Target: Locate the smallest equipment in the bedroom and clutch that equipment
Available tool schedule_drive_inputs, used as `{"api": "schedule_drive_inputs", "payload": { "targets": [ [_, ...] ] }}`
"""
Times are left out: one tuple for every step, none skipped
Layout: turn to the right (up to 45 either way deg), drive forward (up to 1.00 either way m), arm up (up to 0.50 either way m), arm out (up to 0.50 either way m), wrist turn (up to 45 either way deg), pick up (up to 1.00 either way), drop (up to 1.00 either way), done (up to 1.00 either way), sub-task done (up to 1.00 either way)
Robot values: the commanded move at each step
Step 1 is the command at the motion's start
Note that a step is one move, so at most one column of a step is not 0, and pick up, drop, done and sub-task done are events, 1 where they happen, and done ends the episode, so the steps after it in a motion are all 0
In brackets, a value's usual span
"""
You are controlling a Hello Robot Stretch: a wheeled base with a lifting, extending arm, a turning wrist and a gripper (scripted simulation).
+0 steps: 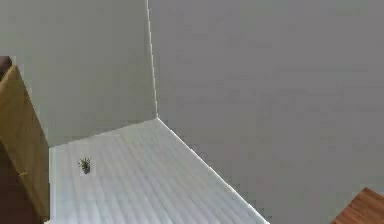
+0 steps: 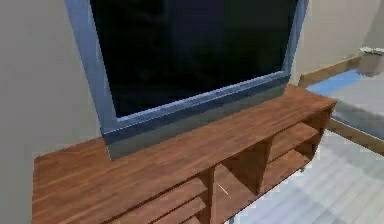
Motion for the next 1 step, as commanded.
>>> {"api": "schedule_drive_inputs", "payload": {
  "targets": [
    [-45.0, 0.0, 0.0, 0.0, 0.0, 0.0, 0.0, 0.0, 0.0]
  ]
}}
